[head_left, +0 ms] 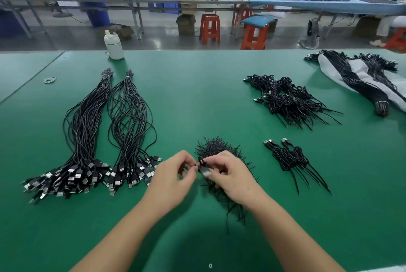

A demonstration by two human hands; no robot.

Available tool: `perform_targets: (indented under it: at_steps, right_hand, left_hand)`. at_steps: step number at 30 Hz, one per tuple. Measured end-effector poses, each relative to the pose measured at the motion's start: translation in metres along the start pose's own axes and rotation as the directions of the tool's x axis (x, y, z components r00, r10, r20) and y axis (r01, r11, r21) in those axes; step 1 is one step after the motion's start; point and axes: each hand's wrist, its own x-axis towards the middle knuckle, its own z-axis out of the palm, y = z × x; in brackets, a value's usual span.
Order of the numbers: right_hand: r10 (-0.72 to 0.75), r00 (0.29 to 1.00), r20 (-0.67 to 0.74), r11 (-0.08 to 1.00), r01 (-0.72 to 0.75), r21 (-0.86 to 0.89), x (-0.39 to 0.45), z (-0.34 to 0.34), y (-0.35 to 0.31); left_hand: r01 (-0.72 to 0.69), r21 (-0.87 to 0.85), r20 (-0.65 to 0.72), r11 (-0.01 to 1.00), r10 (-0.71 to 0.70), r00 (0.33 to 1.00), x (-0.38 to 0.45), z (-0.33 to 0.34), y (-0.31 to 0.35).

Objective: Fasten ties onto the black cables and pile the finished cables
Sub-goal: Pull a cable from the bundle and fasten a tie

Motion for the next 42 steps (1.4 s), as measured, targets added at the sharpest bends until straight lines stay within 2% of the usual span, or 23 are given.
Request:
perform_targets:
  at_steps: [1,4,6,9,13,15,17,19,21,24,27,31,34,37,40,42]
  right_hand:
    - [-0.022,1.000,-0.016,0.999,0.021,-0.042,0.000,-0.001,-0.001]
    - [-0.002,1.000,0.003,1.000,0.002,0.007,0.000,-0.001,0.001]
    - [0.043,0.999,0.012,0.998,-0.043,0.039,0.000,0.002,0.002]
    - [0.075,0.997,0.034,0.968,-0.081,0.237,-0.001,0.004,0.002]
    - [0.040,0.997,0.066,0.964,-0.056,0.262,-0.001,0.002,0.000]
    - [0.042,0.996,0.077,0.957,-0.062,0.284,-0.002,0.001,-0.001]
    - [0.017,0.991,0.129,0.951,-0.056,0.305,-0.003,0.000,-0.002]
    - [-0.013,0.988,0.153,0.953,-0.034,0.300,-0.005,0.001,-0.002]
    - [-0.036,0.993,0.113,0.968,0.006,0.251,-0.005,0.001,-0.003]
    - [-0.038,0.999,0.024,0.987,0.034,0.159,-0.005,-0.001,-0.004]
    - [0.009,0.999,0.048,0.989,-0.017,0.150,-0.004,-0.001,0.000]
    - [0.070,0.997,0.023,0.957,-0.074,0.279,-0.003,0.004,0.003]
    - [0.050,0.998,0.028,0.955,-0.056,0.293,-0.002,0.004,0.004]
    - [0.039,0.996,0.086,0.937,-0.066,0.342,-0.004,0.001,0.008]
    - [-0.017,0.984,0.179,0.911,-0.059,0.408,-0.007,-0.004,0.009]
    - [-0.026,0.987,0.160,0.934,-0.033,0.356,-0.005,-0.004,0.011]
  left_hand:
    - [0.001,0.013,0.015,1.000,-0.002,1.000,0.000,0.000,0.001]
    - [-0.044,0.054,0.040,0.998,0.041,0.998,-0.001,-0.001,0.004]
    - [-0.143,0.131,0.048,0.981,0.138,0.989,-0.002,-0.002,0.004]
    - [-0.282,0.239,0.071,0.929,0.273,0.959,-0.002,-0.001,0.004]
    - [-0.389,0.300,0.135,0.871,0.365,0.921,-0.001,-0.002,-0.002]
    - [-0.327,0.220,0.098,0.919,0.313,0.945,-0.001,-0.003,-0.004]
    - [-0.207,0.097,0.034,0.974,0.205,0.978,-0.001,-0.005,-0.006]
    - [-0.092,-0.007,0.042,0.996,0.092,0.995,0.001,-0.006,-0.006]
    - [-0.035,-0.075,0.084,0.997,0.041,0.996,0.002,-0.006,-0.005]
    - [-0.030,-0.109,0.106,0.994,0.041,0.993,0.001,-0.005,-0.001]
    - [-0.146,0.012,0.077,0.989,0.145,0.986,0.000,-0.004,0.003]
    - [-0.356,0.207,0.128,0.911,0.335,0.933,-0.004,-0.001,0.007]
    - [-0.398,0.298,0.145,0.868,0.371,0.917,-0.006,0.003,0.007]
    - [-0.321,0.203,0.089,0.925,0.309,0.947,-0.007,0.003,0.008]
    - [-0.116,0.026,0.018,0.993,0.116,0.993,-0.002,0.001,0.007]
    - [0.021,-0.136,0.063,0.990,-0.012,0.998,0.002,0.000,0.005]
